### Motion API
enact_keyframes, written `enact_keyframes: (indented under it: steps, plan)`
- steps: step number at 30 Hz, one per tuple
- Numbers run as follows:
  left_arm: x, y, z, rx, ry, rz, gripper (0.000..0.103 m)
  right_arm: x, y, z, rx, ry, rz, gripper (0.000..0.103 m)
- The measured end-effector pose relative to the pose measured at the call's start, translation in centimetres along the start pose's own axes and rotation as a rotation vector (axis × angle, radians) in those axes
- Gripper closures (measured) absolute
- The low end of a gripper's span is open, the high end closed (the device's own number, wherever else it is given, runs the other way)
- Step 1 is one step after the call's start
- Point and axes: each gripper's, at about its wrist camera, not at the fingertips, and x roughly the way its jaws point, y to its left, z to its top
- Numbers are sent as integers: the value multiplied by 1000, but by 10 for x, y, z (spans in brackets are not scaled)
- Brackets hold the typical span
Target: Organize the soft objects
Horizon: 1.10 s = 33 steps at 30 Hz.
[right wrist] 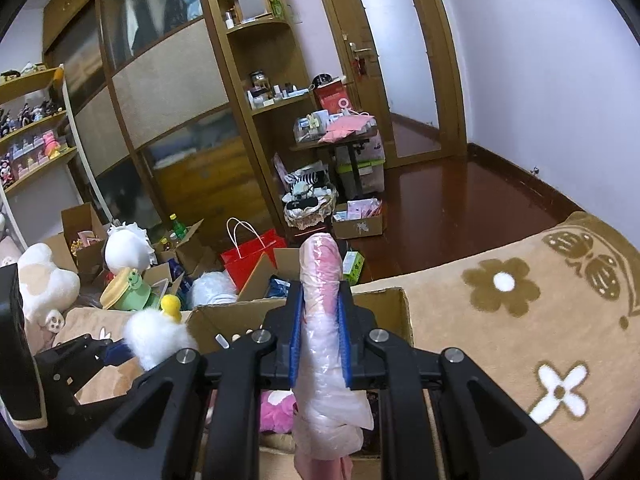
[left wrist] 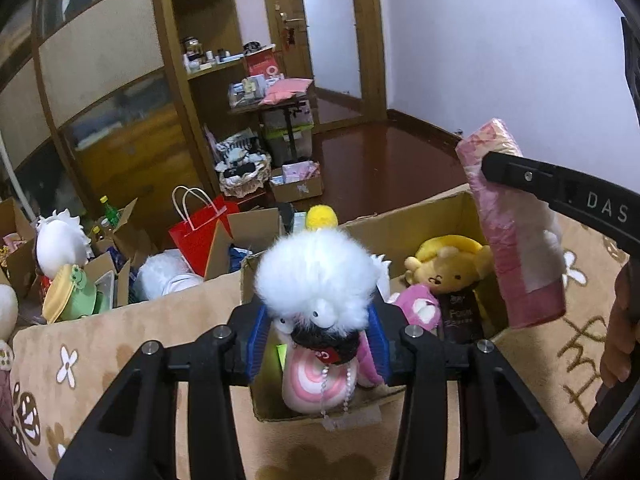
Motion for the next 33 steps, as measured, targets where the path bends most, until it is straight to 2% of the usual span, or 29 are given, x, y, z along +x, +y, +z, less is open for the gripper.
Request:
enact_keyframes:
  steps: [2,4,6,8,10,11,15,17,19,21,23,28,33]
  plan:
    - [0,2,-1,-11,-7,14,47,5,-3,1,13,20,8,84]
    - [-2,4,-2,-17,-11,19,45,7,-6,1,27,37,1,82]
    - [-2,5,-3,-17,4,18,36,8,-9,3,41,50,-12,82]
    - [-6,6,-3,-19,5,22,28,4,-12,2,53,51,-27,76]
    - [-11,8,-3,-18,4,28,24,1,-11,2,31,51,-41,57]
    - [-13,9,-3,-20,4,30,21,-1,-10,2,20,52,-45,54]
    - [-25,13,-2,-24,1,44,17,-2,-10,2,17,78,-30,42]
    - [-34,15,0,-33,5,46,11,-8,-10,3,25,79,-28,37]
    - [-43,19,2,-57,9,31,9,-18,-11,3,42,70,-22,23]
    - [-56,22,3,-77,-2,23,7,-28,-11,4,52,55,-19,15]
    - [-70,22,3,-70,-22,24,3,-39,-12,5,58,42,-15,12]
    - [-101,20,3,-38,-63,60,2,-69,-11,8,57,42,-3,1]
    - [-126,26,-1,-51,-98,66,1,-110,-5,5,25,1,-14,0]
